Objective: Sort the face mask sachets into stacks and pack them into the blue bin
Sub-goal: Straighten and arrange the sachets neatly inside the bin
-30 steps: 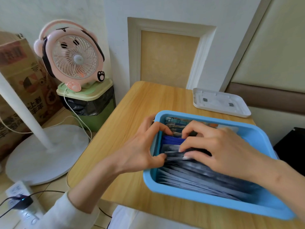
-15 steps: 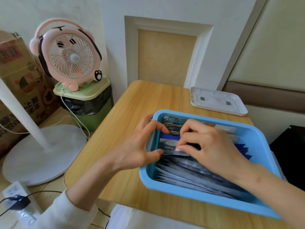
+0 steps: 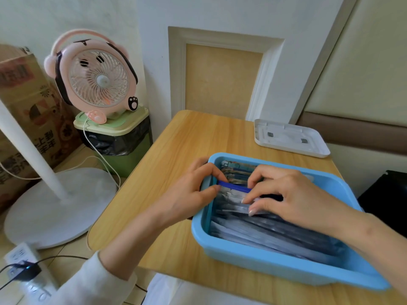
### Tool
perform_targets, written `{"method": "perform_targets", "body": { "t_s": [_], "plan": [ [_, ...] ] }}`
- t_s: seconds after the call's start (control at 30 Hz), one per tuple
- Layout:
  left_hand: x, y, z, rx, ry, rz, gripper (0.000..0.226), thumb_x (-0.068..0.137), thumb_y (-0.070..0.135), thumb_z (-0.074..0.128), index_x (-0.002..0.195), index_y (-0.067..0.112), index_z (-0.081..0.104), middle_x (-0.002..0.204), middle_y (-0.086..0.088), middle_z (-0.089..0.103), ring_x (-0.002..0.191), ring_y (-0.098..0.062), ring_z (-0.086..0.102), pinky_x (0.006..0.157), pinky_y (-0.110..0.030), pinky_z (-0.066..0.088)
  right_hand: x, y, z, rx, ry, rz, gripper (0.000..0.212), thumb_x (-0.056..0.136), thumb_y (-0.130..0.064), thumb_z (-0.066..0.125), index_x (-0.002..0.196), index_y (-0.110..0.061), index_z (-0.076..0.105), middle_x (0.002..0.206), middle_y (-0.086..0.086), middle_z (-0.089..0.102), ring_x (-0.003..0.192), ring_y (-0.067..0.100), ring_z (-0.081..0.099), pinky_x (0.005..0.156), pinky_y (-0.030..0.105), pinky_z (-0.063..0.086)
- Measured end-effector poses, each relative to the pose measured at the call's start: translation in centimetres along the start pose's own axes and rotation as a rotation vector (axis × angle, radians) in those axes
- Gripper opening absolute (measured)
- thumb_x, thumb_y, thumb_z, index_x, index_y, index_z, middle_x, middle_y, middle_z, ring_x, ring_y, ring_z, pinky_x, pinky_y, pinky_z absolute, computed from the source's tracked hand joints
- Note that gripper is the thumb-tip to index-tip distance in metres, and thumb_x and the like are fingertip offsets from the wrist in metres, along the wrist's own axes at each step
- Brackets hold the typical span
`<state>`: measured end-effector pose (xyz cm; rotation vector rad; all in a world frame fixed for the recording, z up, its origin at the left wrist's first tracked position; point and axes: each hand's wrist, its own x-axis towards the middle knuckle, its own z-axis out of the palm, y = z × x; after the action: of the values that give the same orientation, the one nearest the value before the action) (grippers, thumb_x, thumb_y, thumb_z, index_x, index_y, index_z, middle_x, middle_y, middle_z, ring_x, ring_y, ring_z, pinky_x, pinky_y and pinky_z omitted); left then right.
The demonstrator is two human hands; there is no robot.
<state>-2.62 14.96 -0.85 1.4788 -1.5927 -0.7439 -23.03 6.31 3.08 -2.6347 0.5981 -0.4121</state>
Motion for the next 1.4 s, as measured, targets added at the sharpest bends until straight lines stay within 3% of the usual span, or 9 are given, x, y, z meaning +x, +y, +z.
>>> {"method": "perform_targets", "body": {
  "t_s": [0.2, 0.3, 0.4, 0.67, 0.9, 1.0, 1.17, 1.27, 1.4],
  "plan": [
    [0.3, 0.6, -0.3, 0.077, -0.051, -0.036, 0.008, 0.093, 0.031, 0.048, 0.1, 0.032, 0.051, 0.131, 0.013, 0.037, 0.118, -0.008, 0.046, 0.092, -0.033, 0.05, 0.6, 0.5, -0.4, 0.056, -0.047, 0.091, 0.006, 0.078, -0.022, 0.074, 0.077, -0.028, 0.076, 0.093, -0.019, 0.054, 0.083, 0.006, 0.055, 0.07, 0.011, 0.038],
    [0.0, 1.4, -0.8, 0.446, 0.027, 0.122, 0.016, 0.087, 0.038, 0.051, 0.1, 0.038, 0.041, 0.148, 0.01, 0.023, 0.132, -0.012, 0.033, 0.1, -0.03, 0.042, 0.5, 0.3, -0.2, -0.042, -0.069, 0.09, 0.003, 0.079, -0.026, 0.073, 0.077, -0.028, 0.074, 0.091, -0.02, 0.05, 0.086, 0.006, 0.054, 0.073, 0.016, 0.041],
    [0.2, 2.4, -0.8, 0.651, 0.022, 0.252, 0.012, 0.084, 0.042, 0.053, 0.093, 0.034, 0.051, 0.144, 0.014, 0.03, 0.127, -0.008, 0.035, 0.098, -0.024, 0.034, 0.2, 0.0, 0.2, -0.138, -0.021, 0.055, 0.009, 0.08, -0.026, 0.071, 0.072, -0.025, 0.07, 0.091, -0.021, 0.049, 0.081, 0.007, 0.055, 0.068, 0.018, 0.042],
    [0.1, 1.7, 0.0, 0.482, 0.152, 0.225, 0.019, 0.081, 0.036, 0.055, 0.082, 0.022, 0.068, 0.105, 0.015, 0.057, 0.097, -0.005, 0.054, 0.076, -0.037, 0.051, -0.4, 0.5, 0.4, -0.045, 0.081, -0.039, 0.01, 0.081, -0.017, 0.071, 0.073, -0.019, 0.065, 0.075, -0.01, 0.065, 0.072, 0.012, 0.061, 0.066, 0.028, 0.045],
    [0.4, 2.6, -0.5, 0.822, 0.202, 0.39, 0.016, 0.078, 0.039, 0.052, 0.073, 0.027, 0.062, 0.083, 0.013, 0.061, 0.078, -0.011, 0.056, 0.073, -0.029, 0.039, -0.5, 0.6, 0.2, -0.003, 0.113, 0.014, 0.013, 0.082, -0.015, 0.07, 0.073, -0.019, 0.062, 0.075, -0.009, 0.062, 0.073, 0.012, 0.058, 0.065, 0.026, 0.045],
    [0.8, 2.8, -0.4, 0.816, 0.181, 0.39, 0.017, 0.071, 0.03, 0.073, 0.075, 0.024, 0.058, 0.081, 0.01, 0.061, 0.075, -0.012, 0.057, 0.068, -0.029, 0.043, -0.7, 0.6, 0.2, -0.027, 0.133, 0.036, 0.016, 0.077, -0.012, 0.075, 0.068, -0.02, 0.064, 0.081, -0.014, 0.058, 0.076, 0.01, 0.057, 0.065, 0.027, 0.046],
    [1.0, 2.7, -0.4, 0.736, 0.142, 0.308, 0.015, 0.071, 0.025, 0.077, 0.068, 0.023, 0.062, 0.083, 0.012, 0.058, 0.079, -0.011, 0.053, 0.073, -0.03, 0.041, -1.0, 0.3, 0.6, -0.062, 0.157, 0.063, 0.015, 0.076, -0.015, 0.076, 0.072, -0.023, 0.064, 0.085, -0.015, 0.054, 0.077, 0.01, 0.057, 0.071, 0.036, 0.05],
    [0.8, 2.6, -0.4, 0.653, 0.133, 0.26, 0.014, 0.075, 0.026, 0.075, 0.072, 0.025, 0.061, 0.087, 0.015, 0.055, 0.084, -0.008, 0.05, 0.079, -0.032, 0.043, -1.9, 0.3, 0.1, -0.025, 0.18, 0.015, 0.02, 0.08, -0.014, 0.071, 0.078, -0.029, 0.057, 0.09, -0.015, 0.053, 0.083, 0.013, 0.058, 0.075, 0.033, 0.049],
    [0.4, 2.0, -0.5, 0.559, 0.059, 0.255, 0.013, 0.077, 0.044, 0.066, 0.083, 0.038, 0.057, 0.103, 0.019, 0.05, 0.099, -0.005, 0.046, 0.088, -0.036, 0.043, -3.3, 0.9, 0.1, -0.057, 0.159, -0.007, 0.014, 0.084, -0.033, 0.061, 0.083, -0.026, 0.073, 0.101, -0.014, 0.055, 0.089, 0.004, 0.058, 0.08, 0.016, 0.044]
  ]
}}
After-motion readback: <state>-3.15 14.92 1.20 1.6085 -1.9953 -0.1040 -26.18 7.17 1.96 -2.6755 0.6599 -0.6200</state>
